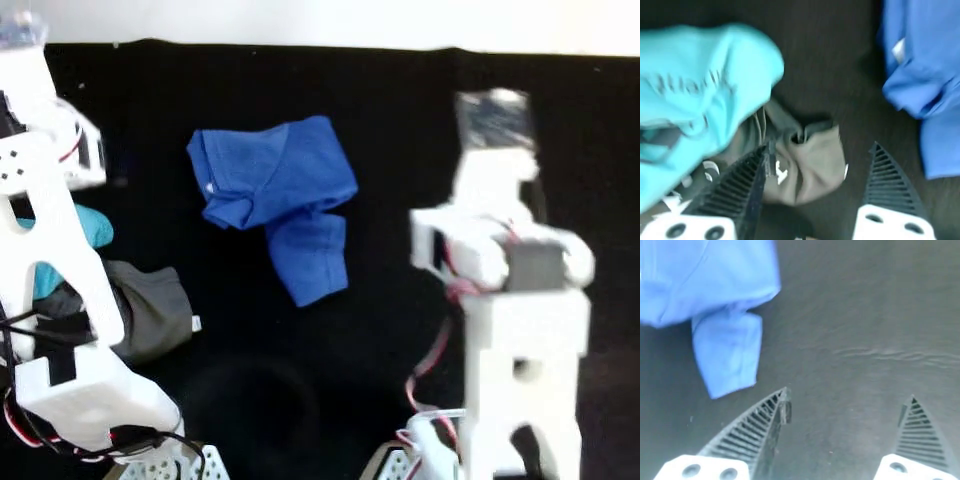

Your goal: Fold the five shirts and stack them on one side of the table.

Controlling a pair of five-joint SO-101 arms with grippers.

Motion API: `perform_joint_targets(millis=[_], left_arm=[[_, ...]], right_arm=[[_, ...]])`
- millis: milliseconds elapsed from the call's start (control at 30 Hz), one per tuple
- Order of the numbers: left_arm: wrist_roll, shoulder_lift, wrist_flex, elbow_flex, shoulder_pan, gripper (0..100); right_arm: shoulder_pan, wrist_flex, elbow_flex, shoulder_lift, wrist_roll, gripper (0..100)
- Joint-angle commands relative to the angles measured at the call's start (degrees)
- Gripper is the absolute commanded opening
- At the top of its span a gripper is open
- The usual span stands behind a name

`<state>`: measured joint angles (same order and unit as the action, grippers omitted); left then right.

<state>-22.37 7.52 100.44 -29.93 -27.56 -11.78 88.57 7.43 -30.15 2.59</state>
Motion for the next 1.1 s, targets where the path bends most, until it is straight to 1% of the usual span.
perform_joint_targets(millis=[0, 67, 167, 367, 567, 700, 833, 1067], left_arm=[[-1.14, -5.49, 0.44, 10.15, -3.74, 28], [-1.67, -8.13, 0.26, 15.78, -5.85, 28], [-1.67, -12.26, -2.99, 24.4, -9.36, 28], [-1.93, -19.74, -9.76, 41.1, -16.57, 28], [-6.68, -27.3, -10.55, 49.89, -21.58, 28], [-9.32, -31.52, -10.55, 52.79, -24.75, 28], [-11.52, -34.07, -10.55, 55.43, -26.95, 28], [-11.6, -34.77, -11.43, 58.15, -27.21, 28]], right_arm=[[-5.49, -1.8, -8.66, 12.35, -0.62, 33.5], [-8.22, -3.3, -15.34, 19.91, -0.62, 33.5], [-12.44, -6.81, -25.19, 32.57, -0.62, 33.5], [-21.05, -7.34, -47.25, 57.8, -0.62, 33.5], [-25.36, -7.25, -67.65, 76.97, -0.62, 33.5], [-27.21, -7.16, -77.49, 85.23, -0.62, 33.5], [-28.97, -5.58, -84.53, 88.48, -0.62, 33.5], [-30.99, -9.45, -86.02, 93.58, -0.53, 33.5]])
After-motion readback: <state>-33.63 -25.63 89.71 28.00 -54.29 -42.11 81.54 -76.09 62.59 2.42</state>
